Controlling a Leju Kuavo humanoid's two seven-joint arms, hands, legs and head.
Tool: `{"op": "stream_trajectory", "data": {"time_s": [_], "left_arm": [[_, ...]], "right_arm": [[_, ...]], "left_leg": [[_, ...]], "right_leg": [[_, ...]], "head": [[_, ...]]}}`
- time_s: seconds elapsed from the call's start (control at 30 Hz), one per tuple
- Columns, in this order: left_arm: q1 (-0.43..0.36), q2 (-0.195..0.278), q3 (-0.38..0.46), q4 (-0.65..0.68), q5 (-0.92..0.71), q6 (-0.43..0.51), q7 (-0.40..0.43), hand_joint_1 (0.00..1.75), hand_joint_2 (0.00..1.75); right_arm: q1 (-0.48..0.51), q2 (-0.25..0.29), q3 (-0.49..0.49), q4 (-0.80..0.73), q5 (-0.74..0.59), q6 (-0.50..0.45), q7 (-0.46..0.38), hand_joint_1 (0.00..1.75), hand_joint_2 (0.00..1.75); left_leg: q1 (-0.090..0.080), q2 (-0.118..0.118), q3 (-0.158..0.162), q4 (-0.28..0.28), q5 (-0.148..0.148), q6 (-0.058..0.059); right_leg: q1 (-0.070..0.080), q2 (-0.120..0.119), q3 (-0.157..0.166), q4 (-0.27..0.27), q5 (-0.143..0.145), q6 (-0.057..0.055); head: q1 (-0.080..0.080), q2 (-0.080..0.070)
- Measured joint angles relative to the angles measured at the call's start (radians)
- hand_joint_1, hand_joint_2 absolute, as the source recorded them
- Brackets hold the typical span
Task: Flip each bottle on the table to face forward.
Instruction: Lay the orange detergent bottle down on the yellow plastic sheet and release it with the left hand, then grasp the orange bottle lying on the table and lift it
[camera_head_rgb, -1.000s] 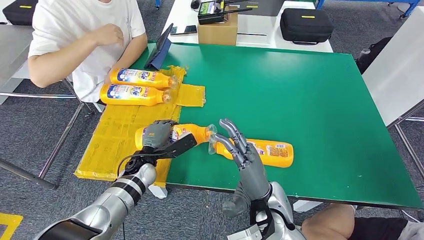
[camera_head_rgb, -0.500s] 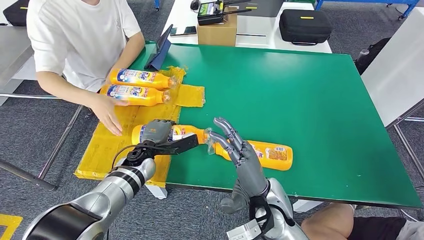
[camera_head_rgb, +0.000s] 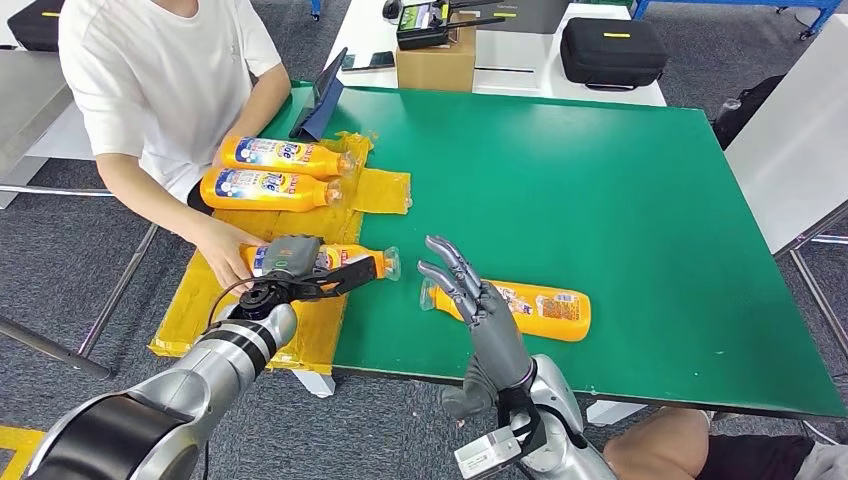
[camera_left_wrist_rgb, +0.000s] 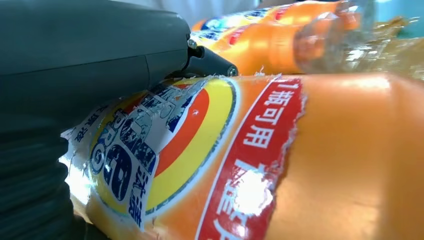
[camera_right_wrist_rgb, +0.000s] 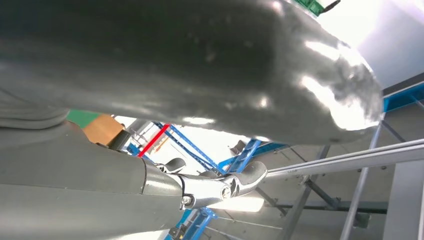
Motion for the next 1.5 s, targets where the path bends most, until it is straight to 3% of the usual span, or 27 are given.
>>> {"op": "stream_trajectory", "data": {"time_s": [0.07,0.13,0.2,0.47,0.6,0.73,0.8,0.93,1.03,1.13,1.37,1.5], "left_arm": [[-0.004,0.004,0.001,0.005,-0.013,-0.006,-0.001,1.03,1.75],[-0.008,0.006,0.003,0.009,-0.012,-0.028,-0.013,0.25,1.75],[-0.012,0.006,0.006,0.011,-0.004,-0.059,-0.032,0.02,1.75],[-0.014,-0.010,0.028,0.012,0.040,-0.149,-0.108,0.00,1.75],[-0.013,-0.029,0.058,0.012,0.110,-0.187,-0.238,0.00,1.75],[-0.004,-0.063,0.102,0.002,0.222,-0.232,-0.410,0.00,0.00],[0.009,-0.082,0.122,-0.014,0.288,-0.253,-0.512,0.00,0.00],[0.056,-0.120,0.162,-0.101,0.482,-0.313,-0.726,0.00,1.75],[0.122,-0.146,0.176,-0.231,0.642,-0.363,-0.785,0.00,1.75],[0.211,-0.164,0.167,-0.411,0.791,-0.359,-0.776,0.00,1.75],[0.342,-0.166,0.119,-0.708,0.842,-0.069,-0.749,0.00,1.75],[0.410,-0.165,0.095,-0.866,0.949,-0.026,-0.769,0.00,1.75]], "right_arm": [[0.000,0.000,0.000,0.004,-0.001,0.000,0.000,0.00,0.00],[0.000,0.000,0.000,0.006,-0.003,0.001,0.000,0.00,0.00],[0.000,0.000,0.000,0.008,-0.004,0.001,0.000,0.00,0.00],[-0.001,0.000,-0.001,0.016,-0.002,0.000,0.000,0.00,0.00],[-0.005,-0.001,-0.003,0.024,-0.020,-0.007,0.000,0.00,0.00],[-0.016,-0.004,-0.002,0.034,-0.048,-0.020,0.000,0.00,0.00],[-0.022,-0.006,0.000,0.039,-0.061,-0.027,0.000,0.00,0.00],[-0.028,-0.009,0.006,0.047,-0.071,-0.035,0.000,0.00,0.00],[-0.028,-0.010,0.010,0.050,-0.067,-0.045,0.000,0.00,0.00],[-0.023,-0.011,0.011,0.051,-0.051,-0.053,0.000,0.00,0.00],[0.010,-0.010,0.008,0.050,0.001,-0.066,0.000,0.00,0.00],[0.035,-0.010,-0.011,0.046,0.029,-0.095,0.000,0.00,0.00]], "left_leg": [[0.000,-0.001,0.000,0.000,0.000,0.000],[0.000,-0.002,-0.001,0.000,0.000,0.000],[0.000,-0.004,-0.001,0.000,0.000,0.000],[-0.001,-0.005,-0.001,0.000,0.000,0.000],[-0.001,-0.006,-0.001,0.000,0.000,0.001],[-0.001,-0.006,-0.001,0.000,0.001,0.001],[-0.001,-0.006,-0.001,0.000,0.000,0.001],[-0.001,-0.006,-0.002,0.000,0.000,0.001],[-0.001,-0.005,-0.002,0.000,0.000,0.001],[-0.001,-0.005,-0.002,0.000,0.000,0.001],[0.000,-0.005,-0.003,0.000,0.000,0.001],[0.000,-0.005,-0.003,0.000,0.000,0.001]], "right_leg": [[0.000,0.000,0.000,0.000,0.000,0.000],[0.000,-0.001,0.000,0.000,0.000,0.000],[0.000,-0.003,0.000,0.000,0.000,0.000],[-0.001,-0.003,0.001,-0.001,0.000,0.000],[-0.001,-0.004,0.001,0.000,0.000,0.000],[-0.001,-0.004,0.001,0.000,0.000,0.000],[-0.001,-0.004,0.001,0.000,0.000,0.000],[-0.001,-0.004,0.000,0.000,0.000,0.000],[-0.001,-0.004,0.000,-0.001,0.000,0.000],[0.000,-0.004,-0.001,-0.001,0.000,0.000],[0.000,-0.004,-0.002,-0.001,0.000,0.000],[0.000,-0.004,-0.002,-0.001,0.000,0.000]], "head": [[0.000,0.000],[0.000,0.000],[0.000,0.000],[0.000,0.000],[0.000,0.000],[0.000,0.000],[0.000,0.000],[0.000,0.000],[0.000,0.000],[0.000,0.000],[0.000,0.000],[0.000,0.000]]}}
